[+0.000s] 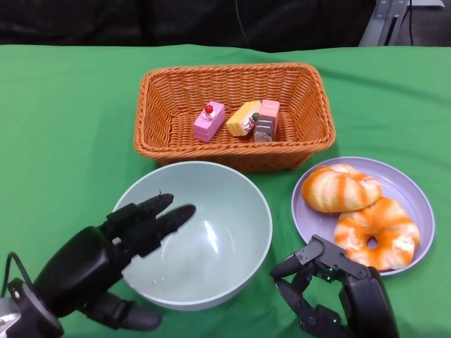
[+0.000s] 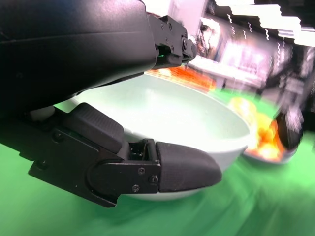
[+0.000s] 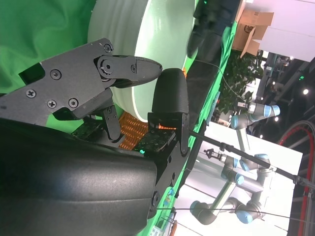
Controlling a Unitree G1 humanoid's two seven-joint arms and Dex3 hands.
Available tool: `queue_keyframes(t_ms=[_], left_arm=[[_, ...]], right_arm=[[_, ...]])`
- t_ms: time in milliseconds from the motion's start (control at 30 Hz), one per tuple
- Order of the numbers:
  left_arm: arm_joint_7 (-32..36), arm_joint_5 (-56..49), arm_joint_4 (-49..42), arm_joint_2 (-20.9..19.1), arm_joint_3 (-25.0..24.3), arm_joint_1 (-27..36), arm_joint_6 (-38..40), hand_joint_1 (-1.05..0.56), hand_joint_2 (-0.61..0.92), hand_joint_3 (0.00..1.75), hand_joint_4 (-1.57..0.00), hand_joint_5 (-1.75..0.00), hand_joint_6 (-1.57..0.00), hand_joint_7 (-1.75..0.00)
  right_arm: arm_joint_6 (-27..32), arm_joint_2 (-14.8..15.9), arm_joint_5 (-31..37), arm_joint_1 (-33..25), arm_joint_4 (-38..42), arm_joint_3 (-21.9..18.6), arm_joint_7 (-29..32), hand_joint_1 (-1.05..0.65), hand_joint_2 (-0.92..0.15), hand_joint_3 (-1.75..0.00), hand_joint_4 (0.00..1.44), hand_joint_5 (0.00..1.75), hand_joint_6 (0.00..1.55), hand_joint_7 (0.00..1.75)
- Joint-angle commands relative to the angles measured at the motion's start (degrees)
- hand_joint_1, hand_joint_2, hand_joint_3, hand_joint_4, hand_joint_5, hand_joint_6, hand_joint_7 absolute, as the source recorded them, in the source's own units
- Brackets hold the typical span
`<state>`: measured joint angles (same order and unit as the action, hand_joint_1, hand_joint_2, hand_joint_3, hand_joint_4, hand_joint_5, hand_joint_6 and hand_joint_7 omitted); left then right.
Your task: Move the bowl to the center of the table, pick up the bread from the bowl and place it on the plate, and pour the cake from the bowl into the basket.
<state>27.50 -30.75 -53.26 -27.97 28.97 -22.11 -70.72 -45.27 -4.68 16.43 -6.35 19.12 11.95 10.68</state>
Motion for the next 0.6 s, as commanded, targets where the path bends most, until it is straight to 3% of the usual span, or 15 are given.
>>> queue_keyframes(t_ms=[33,133,233,300,333,367,400,467,533,600], left_arm=[[-16.14,21.91,-1.06,3.45,-1.22,1.88,-0.93,-0.96,0.92,0.59,-0.38,-0.17,-0.33,-0.1],[-32.23,41.64,5.19,6.04,-2.38,4.39,5.76,-0.63,0.92,0.32,-0.59,-0.26,-0.5,-0.11],[-39.79,51.07,9.08,8.85,-6.05,4.99,11.02,-0.43,0.92,0.23,-0.7,-0.32,-0.6,-0.13],[-43.96,56.88,11.81,11.19,-9.23,5.26,15.56,-0.24,0.92,0.19,-0.73,-0.6,-0.75,-0.16],[-46.04,59.28,13.19,12.14,-10.71,5.47,18.1,-0.14,0.92,0.25,-0.73,-0.82,-0.84,-0.21],[-48.77,63.09,15.65,13.1,-12.36,5.79,22.75,-0.1,0.92,0.28,-0.72,-0.92,-0.88,-0.24],[-50.55,65.72,17.88,13.91,-13.9,6.11,26.76,-0.09,0.92,0.33,-0.72,-1.06,-0.91,-0.35],[-53.14,67.83,21.18,15.15,-16.65,6.66,32.24,-0.09,0.92,0.41,-0.75,-1.31,-0.86,-0.82],[-55.33,67.78,23.66,16.2,-19.01,7.12,36.23,-0.07,0.92,0.42,-0.78,-1.47,-0.83,-1.12],[-57.94,67.76,25.65,17.23,-20.81,7.38,40.1,-0.02,0.9,0.49,-0.8,-1.57,-0.82,-1.32]], right_arm=[[-0.52,0.66,-1.15,0.26,0.41,-0.58,-0.27,-0.22,-0.69,-0.53,0.8,1.51,0.73,1.19],[-0.82,0.78,-1.19,0.38,0.47,-0.75,-0.25,-0.22,-0.68,-0.56,0.79,1.51,0.72,1.2],[-1.1,0.68,-1.26,0.44,0.71,-1.02,0.02,-0.23,-0.68,-0.58,0.79,1.51,0.72,1.21],[-1.35,0.53,-1.35,0.41,0.9,-1.19,0.27,-0.23,-0.67,-0.58,0.79,1.51,0.72,1.2],[-1.57,0.51,-1.39,0.39,1.01,-1.26,0.36,-0.23,-0.67,-0.58,0.79,1.52,0.72,1.2],[-1.79,0.55,-1.46,0.4,1.07,-1.34,0.37,-0.23,-0.67,-0.58,0.79,1.52,0.73,1.19],[-2.01,0.58,-1.69,0.4,1.16,-1.44,0.33,-0.23,-0.67,-0.58,0.8,1.53,0.73,1.19],[-2.38,0.68,-2.28,0.46,1.34,-1.73,0.12,-0.24,-0.64,-0.65,0.78,1.54,0.71,1.22],[-2.27,0.7,-2.26,0.39,0.85,-2.25,0.23,-0.24,-0.59,-0.73,0.78,1.53,0.7,1.23],[-2.34,0.8,-2.99,0.46,0.03,-2.85,-0.21,-0.24,-0.57,-0.76,0.77,1.52,0.69,1.23]])
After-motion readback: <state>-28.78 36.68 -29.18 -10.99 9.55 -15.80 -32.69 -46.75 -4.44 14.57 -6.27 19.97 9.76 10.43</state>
